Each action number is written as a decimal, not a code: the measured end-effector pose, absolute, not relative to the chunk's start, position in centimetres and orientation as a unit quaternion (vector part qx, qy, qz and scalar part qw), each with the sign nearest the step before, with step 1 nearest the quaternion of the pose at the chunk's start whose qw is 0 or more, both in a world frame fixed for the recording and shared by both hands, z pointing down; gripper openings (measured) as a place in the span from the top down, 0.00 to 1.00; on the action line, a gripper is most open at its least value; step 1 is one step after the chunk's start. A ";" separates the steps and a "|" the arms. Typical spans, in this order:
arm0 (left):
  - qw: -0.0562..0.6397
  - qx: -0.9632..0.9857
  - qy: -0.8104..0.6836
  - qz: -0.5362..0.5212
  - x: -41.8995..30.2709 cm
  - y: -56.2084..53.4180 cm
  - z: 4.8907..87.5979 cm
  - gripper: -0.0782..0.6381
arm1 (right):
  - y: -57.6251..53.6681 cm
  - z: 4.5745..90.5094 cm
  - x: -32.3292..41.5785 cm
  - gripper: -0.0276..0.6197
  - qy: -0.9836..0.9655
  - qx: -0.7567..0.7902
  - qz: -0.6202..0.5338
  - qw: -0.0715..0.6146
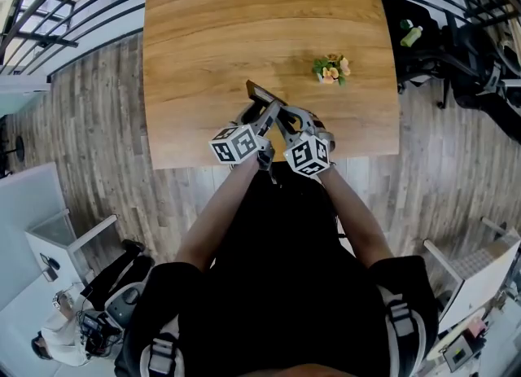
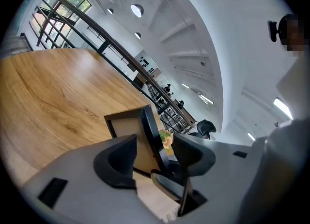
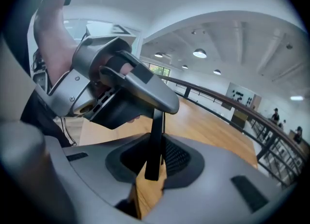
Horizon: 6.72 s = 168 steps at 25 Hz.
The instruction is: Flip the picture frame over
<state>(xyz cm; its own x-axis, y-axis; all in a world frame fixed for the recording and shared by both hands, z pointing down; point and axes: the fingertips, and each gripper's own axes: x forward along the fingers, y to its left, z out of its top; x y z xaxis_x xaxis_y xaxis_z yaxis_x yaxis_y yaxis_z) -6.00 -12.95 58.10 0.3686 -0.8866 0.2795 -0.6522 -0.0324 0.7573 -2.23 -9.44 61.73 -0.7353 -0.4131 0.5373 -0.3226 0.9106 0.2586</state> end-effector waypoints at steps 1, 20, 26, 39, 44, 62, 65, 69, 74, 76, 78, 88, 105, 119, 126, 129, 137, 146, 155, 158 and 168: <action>0.433 0.702 -0.548 -0.135 -6.1 -12.9 58.3 0.56 | -9.3 61.9 -2.2 0.83 -0.926 0.195 -0.090 0.310; 0.512 0.639 -0.545 -0.181 -8.1 -11.1 60.7 0.72 | -7.1 63.2 -3.3 0.80 -0.913 0.184 -0.148 0.333; 0.504 0.655 -0.534 -0.180 -7.8 -10.6 60.3 0.76 | -5.8 63.5 -3.3 0.74 -0.924 0.159 -0.129 0.324; 0.492 0.657 -0.539 -0.187 -10.5 -9.6 60.2 0.76 | -5.2 61.2 -2.5 0.77 -0.959 0.166 0.034 0.227; 0.473 0.683 -0.533 -0.159 -10.6 -9.2 60.2 0.76 | -6.5 60.9 -2.0 0.75 -0.960 0.177 0.070 0.207; 0.470 0.793 -0.369 -0.119 -7.3 -6.2 58.6 0.76 | -7.5 64.9 0.5 0.68 -0.946 0.120 0.246 0.172; 0.476 0.804 -0.338 -0.111 -6.9 -5.7 58.3 0.76 | -7.6 64.8 0.4 0.67 -0.945 0.106 0.261 0.164; 0.487 0.816 -0.287 -0.116 -5.9 -4.5 57.5 0.76 | -6.6 64.2 -0.1 0.69 -0.948 0.061 0.271 0.155; 0.489 0.823 -0.254 -0.135 -6.0 -4.0 56.5 0.76 | -5.9 63.2 0.0 0.70 -0.944 0.014 0.302 0.132; 0.490 0.823 -0.253 -0.135 -6.1 -3.9 56.5 0.76 | -5.8 63.3 0.0 0.72 -0.941 0.006 0.311 0.132; 0.489 0.824 -0.254 -0.131 -6.1 -3.7 56.7 0.76 | -5.7 63.5 0.0 0.73 -0.938 0.002 0.319 0.132; 0.485 0.814 -0.287 -0.140 -7.1 -3.9 57.3 0.76 | -5.5 63.7 0.3 0.80 -0.927 0.008 0.354 0.127; 0.464 0.779 -0.406 -0.115 -9.4 -6.4 60.4 0.77 | -7.2 64.5 -0.5 0.82 -0.925 0.113 0.338 0.130; 0.456 0.754 -0.465 -0.089 -10.1 -7.4 62.1 0.76 | -7.3 65.5 -0.7 0.82 -0.916 0.170 0.331 0.147; 0.448 0.746 -0.489 -0.064 -9.6 -8.0 63.5 0.75 | -7.7 66.6 -0.2 0.82 -0.908 0.192 0.338 0.155; 0.455 0.741 -0.491 -0.060 -9.5 -8.1 63.9 0.74 | -7.7 66.8 0.0 0.82 -0.903 0.196 0.346 0.160; 0.439 0.723 -0.533 -0.014 -11.8 -8.4 65.1 0.69 | -8.1 66.9 -1.6 0.82 -0.898 0.206 0.355 0.158; 0.423 0.730 -0.536 0.026 -13.2 -10.1 66.3 0.69 | -9.1 68.4 -3.1 0.82 -0.884 0.244 0.360 0.172; 0.437 0.733 -0.518 0.054 -13.9 -12.1 69.6 0.69 | -10.6 71.5 -3.8 0.82 -0.869 0.274 0.365 0.189; 0.442 0.730 -0.518 0.063 -13.9 -12.6 70.5 0.69 | -11.0 72.3 -3.8 0.82 -0.865 0.277 0.368 0.197; 0.441 0.726 -0.519 0.091 -13.4 -13.7 72.1 0.69 | -12.0 74.4 -3.4 0.82 -0.860 0.282 0.369 0.213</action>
